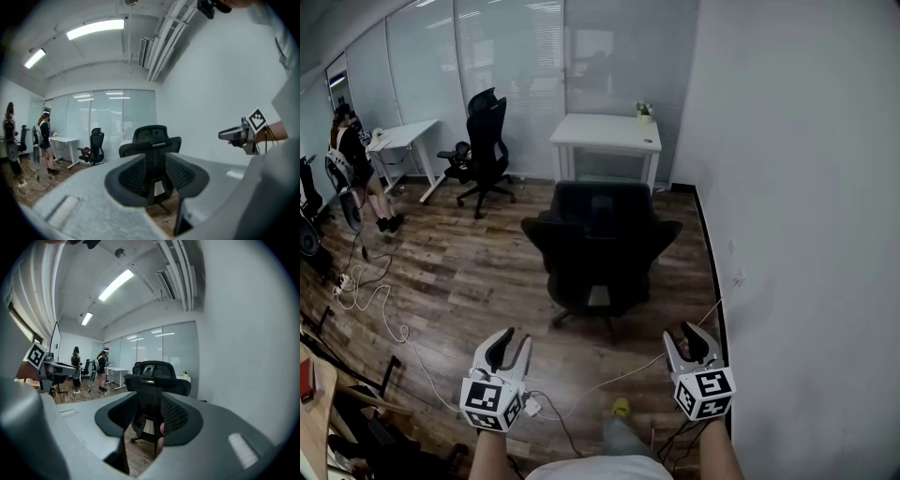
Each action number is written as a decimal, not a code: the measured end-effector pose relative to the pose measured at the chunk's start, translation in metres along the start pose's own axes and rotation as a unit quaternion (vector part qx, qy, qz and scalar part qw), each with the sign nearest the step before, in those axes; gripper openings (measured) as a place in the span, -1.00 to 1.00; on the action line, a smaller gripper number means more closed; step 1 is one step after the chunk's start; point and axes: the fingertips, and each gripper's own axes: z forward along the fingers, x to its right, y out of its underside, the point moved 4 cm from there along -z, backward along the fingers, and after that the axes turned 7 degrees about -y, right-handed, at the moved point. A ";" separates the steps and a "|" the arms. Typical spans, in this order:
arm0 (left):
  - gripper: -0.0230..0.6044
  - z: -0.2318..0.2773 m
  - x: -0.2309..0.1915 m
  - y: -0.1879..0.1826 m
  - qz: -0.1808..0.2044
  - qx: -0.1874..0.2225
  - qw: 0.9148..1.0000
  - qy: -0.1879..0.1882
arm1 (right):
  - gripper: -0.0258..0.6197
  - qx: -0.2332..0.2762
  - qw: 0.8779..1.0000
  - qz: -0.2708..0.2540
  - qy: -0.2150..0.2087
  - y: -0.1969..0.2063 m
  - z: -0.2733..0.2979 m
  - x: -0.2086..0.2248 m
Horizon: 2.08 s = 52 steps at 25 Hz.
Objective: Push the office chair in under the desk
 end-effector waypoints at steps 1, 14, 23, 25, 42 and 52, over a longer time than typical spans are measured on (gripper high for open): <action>-0.50 0.012 -0.002 0.001 0.002 -0.002 1.000 -0.001 | -0.49 0.000 1.000 0.000 -0.001 0.001 0.010 0.008; -0.50 0.180 0.009 -0.027 0.010 -0.018 0.999 -0.025 | -0.49 -0.008 0.999 -0.018 -0.028 -0.021 0.121 0.148; -0.50 0.255 0.015 -0.046 0.019 -0.028 0.999 -0.036 | -0.49 -0.002 0.998 -0.016 -0.053 -0.039 0.175 0.211; -0.50 0.269 0.014 -0.049 0.023 -0.031 0.999 -0.035 | -0.49 -0.005 0.998 -0.017 -0.056 -0.040 0.187 0.220; -0.47 0.374 -0.052 -0.044 0.044 -0.061 0.997 0.017 | -0.49 -0.046 0.993 -0.075 -0.073 -0.062 0.289 0.234; -0.46 0.403 -0.078 -0.034 0.151 -0.116 0.977 0.100 | -0.49 -0.148 0.957 -0.204 -0.145 -0.057 0.318 0.225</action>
